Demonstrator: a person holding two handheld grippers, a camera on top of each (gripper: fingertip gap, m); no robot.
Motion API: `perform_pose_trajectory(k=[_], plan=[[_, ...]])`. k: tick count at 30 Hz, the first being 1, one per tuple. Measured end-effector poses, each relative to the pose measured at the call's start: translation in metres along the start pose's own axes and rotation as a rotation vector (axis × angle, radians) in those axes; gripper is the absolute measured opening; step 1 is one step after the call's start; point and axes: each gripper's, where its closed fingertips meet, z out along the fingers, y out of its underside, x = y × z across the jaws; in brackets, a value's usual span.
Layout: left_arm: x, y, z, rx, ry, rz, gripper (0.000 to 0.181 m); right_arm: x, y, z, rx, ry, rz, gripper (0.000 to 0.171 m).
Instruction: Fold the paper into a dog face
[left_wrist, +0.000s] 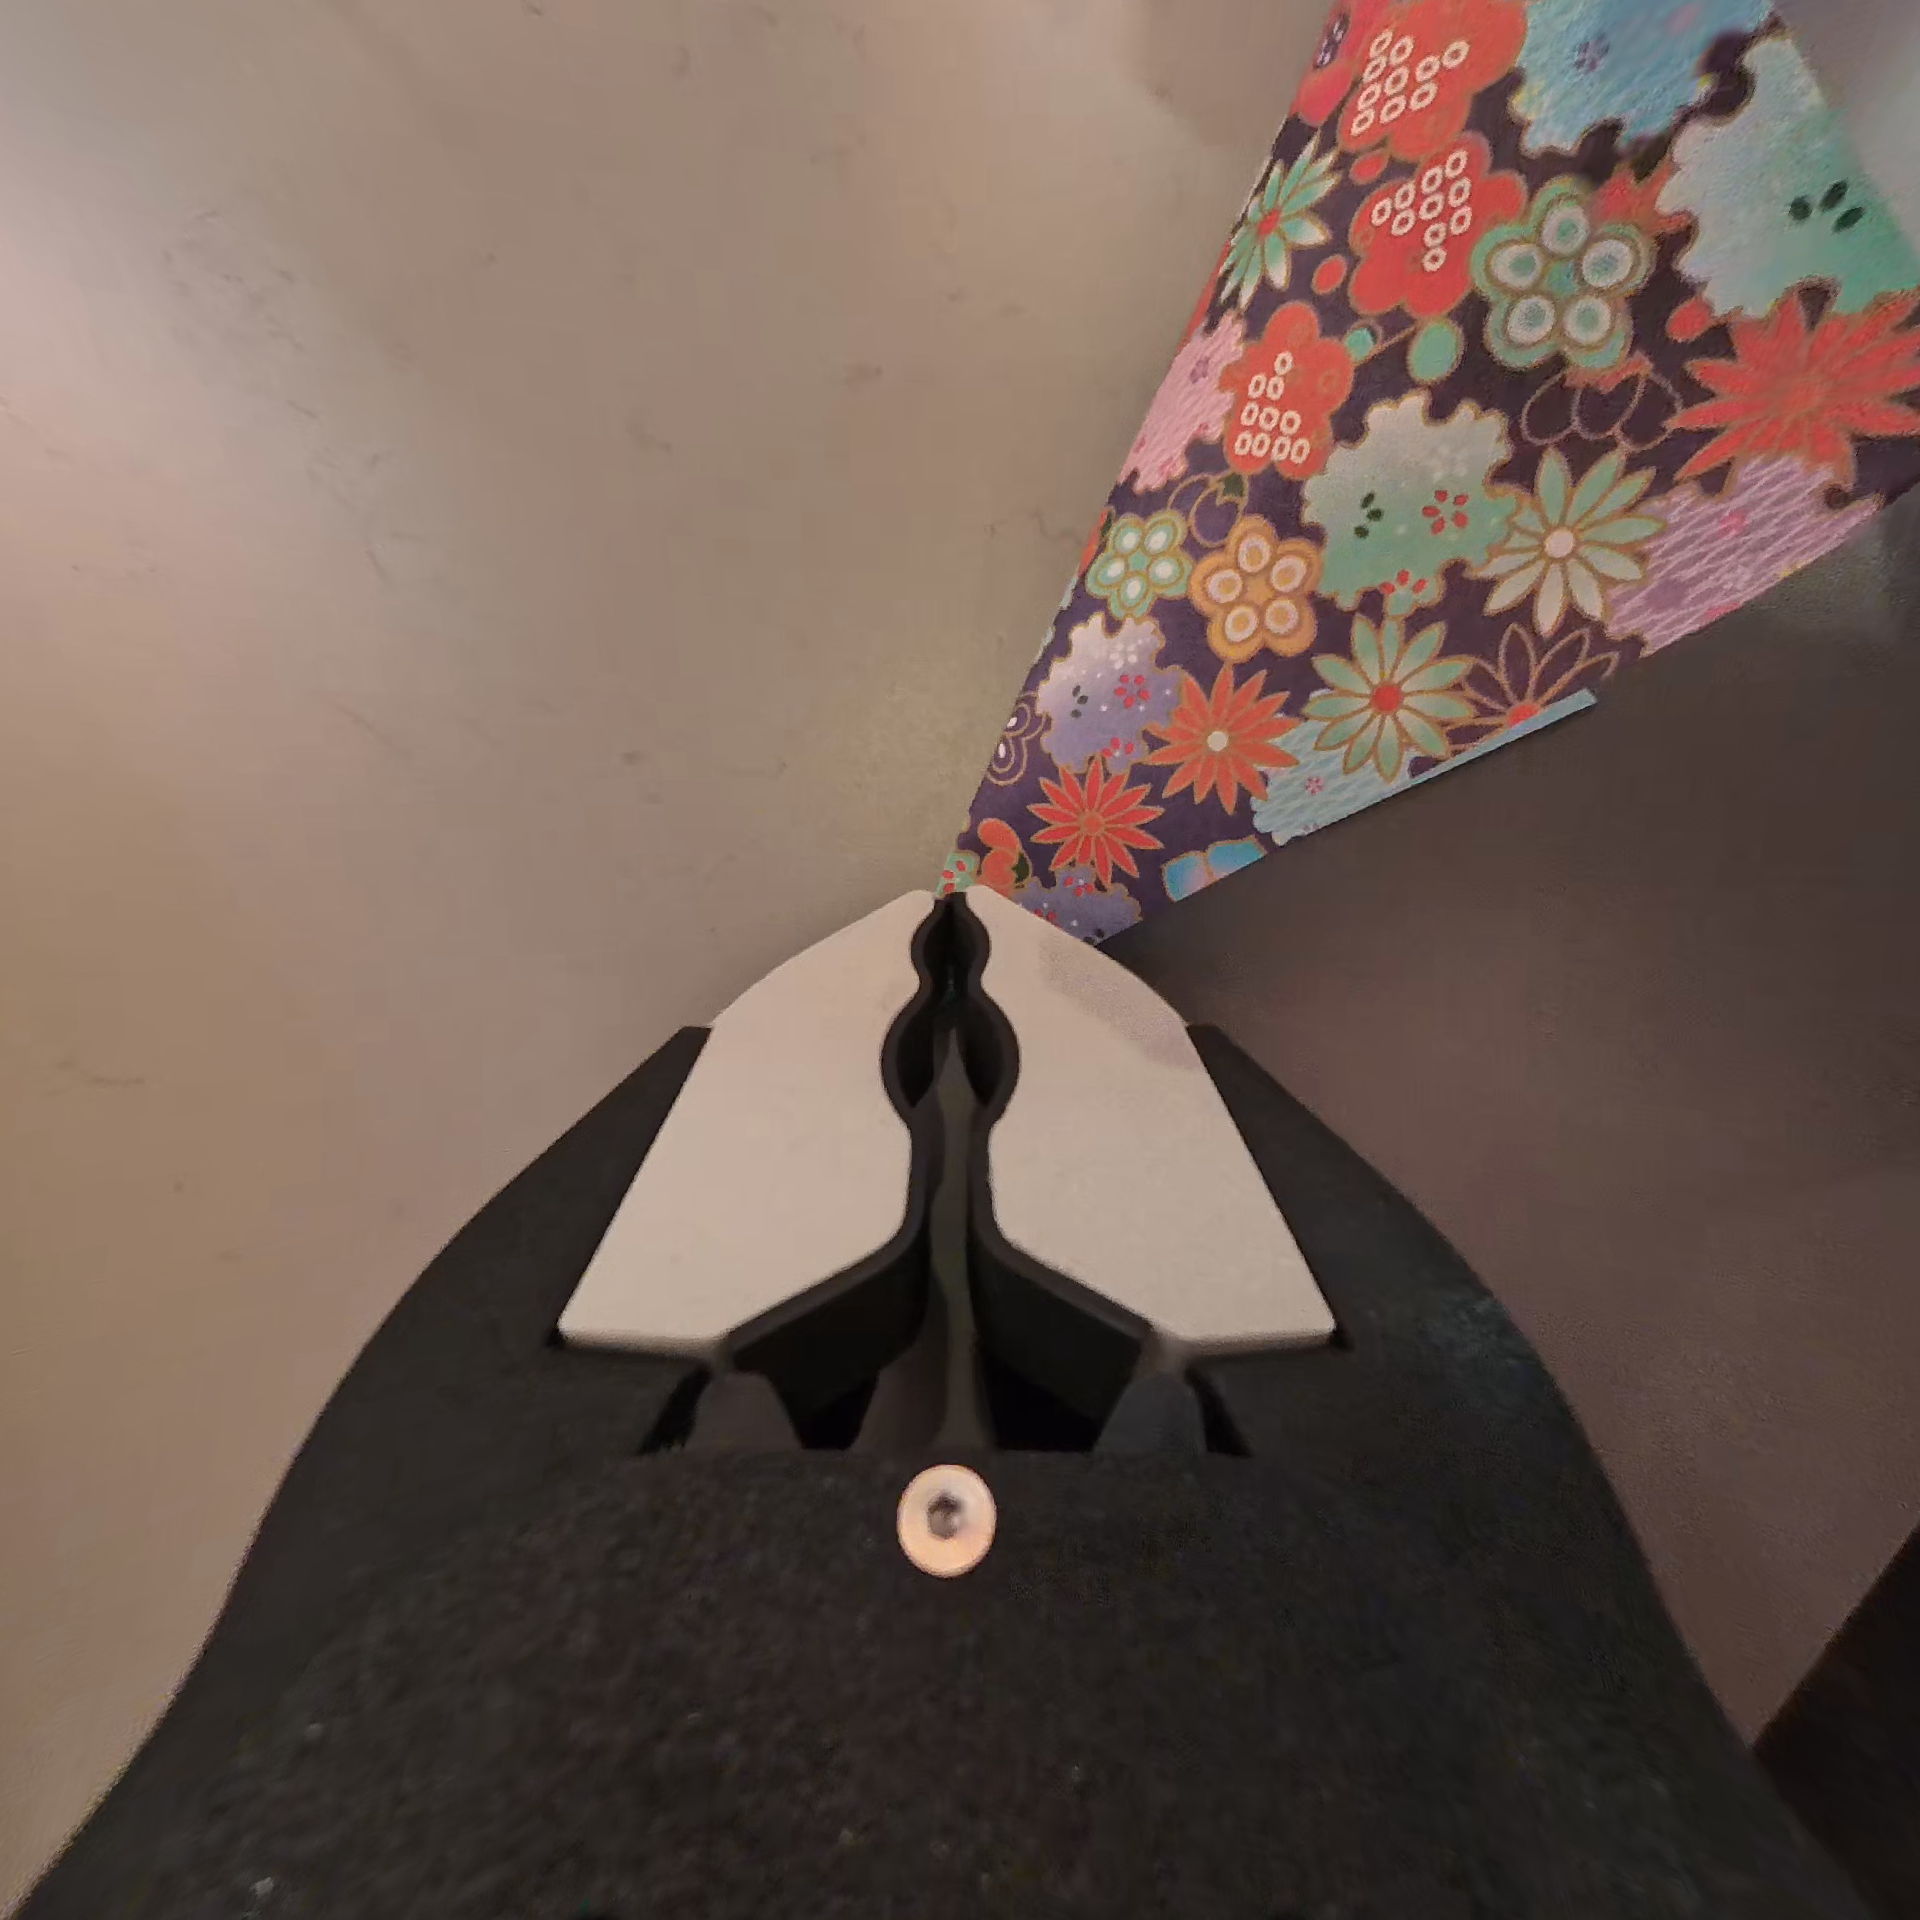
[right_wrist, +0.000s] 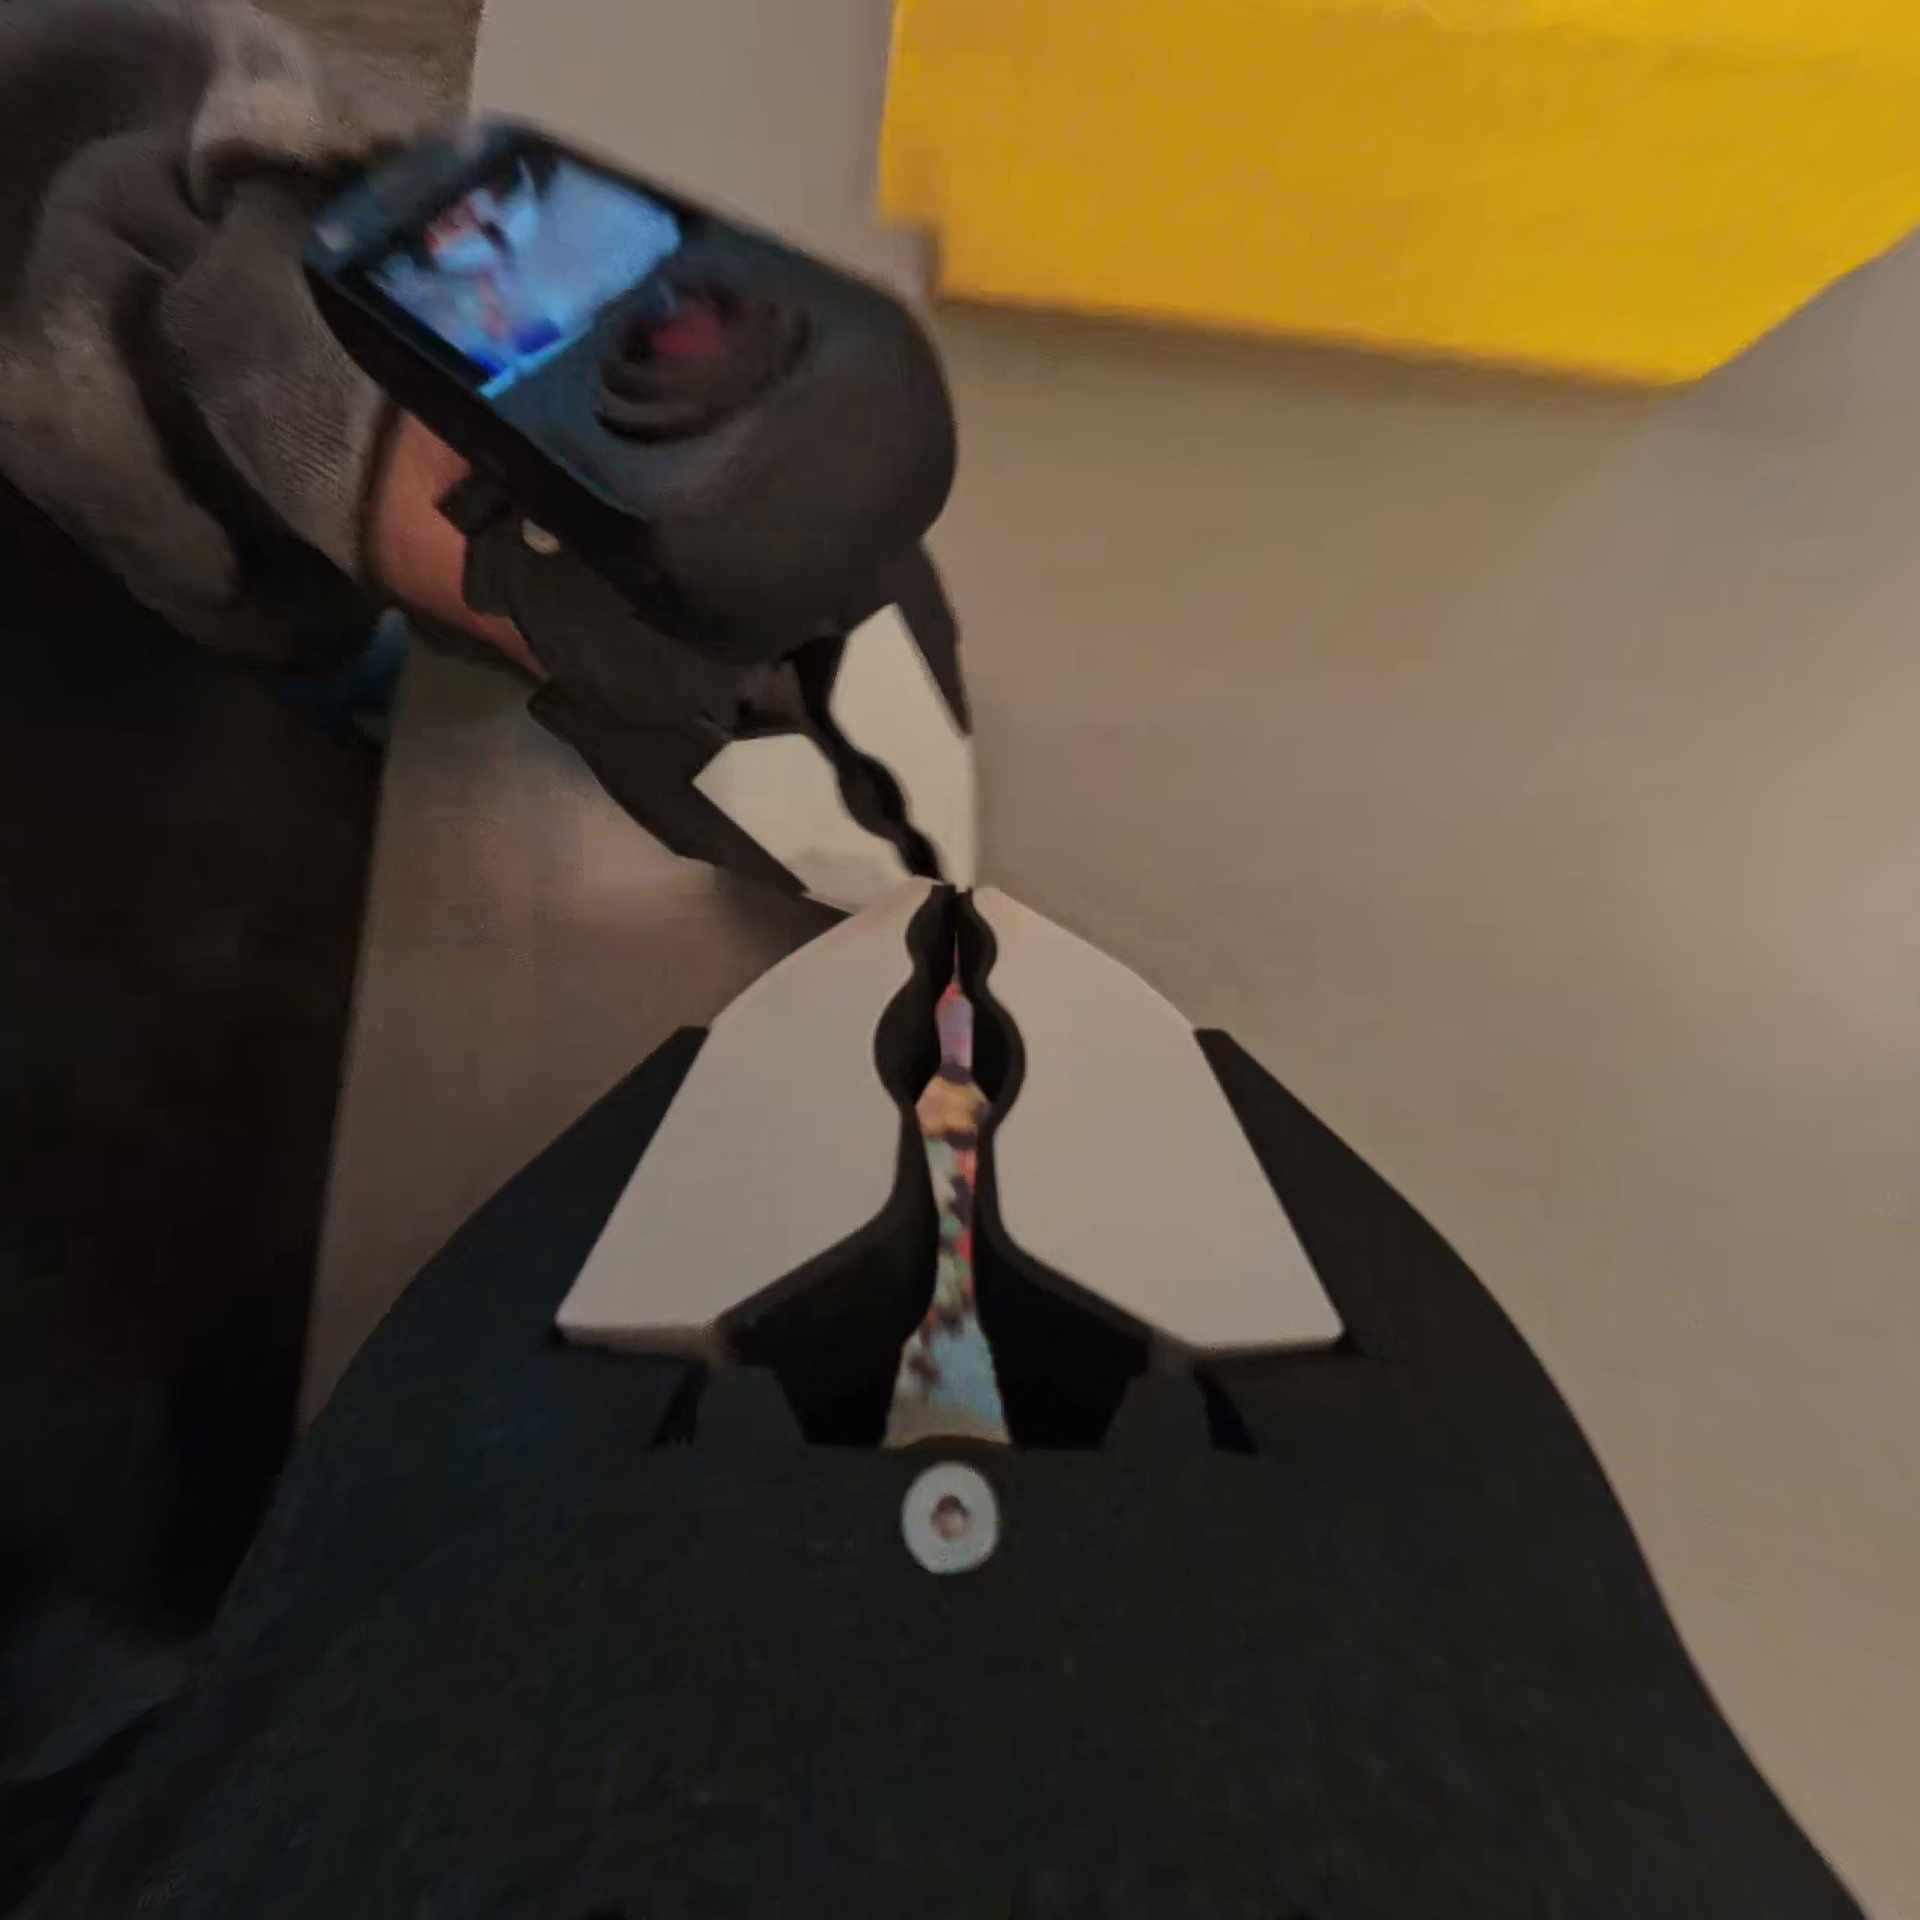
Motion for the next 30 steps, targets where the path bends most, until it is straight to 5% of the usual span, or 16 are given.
perform_pose_trajectory(k=[1,9,30], plan=[[0.0,0.0,0.0,0.0,0.0,-0.002,0.0,-0.003,0.009,0.019,-0.049,-0.056,0.028,0.0],[0.0,0.0,0.0,-0.009,0.021,-0.041,0.0,0.006,0.056,0.072,-0.194,-0.066,0.009,0.0],[0.0,-0.001,0.001,-0.014,0.026,-0.041,0.0,0.018,0.077,0.071,-0.157,0.006,0.011,0.0]])
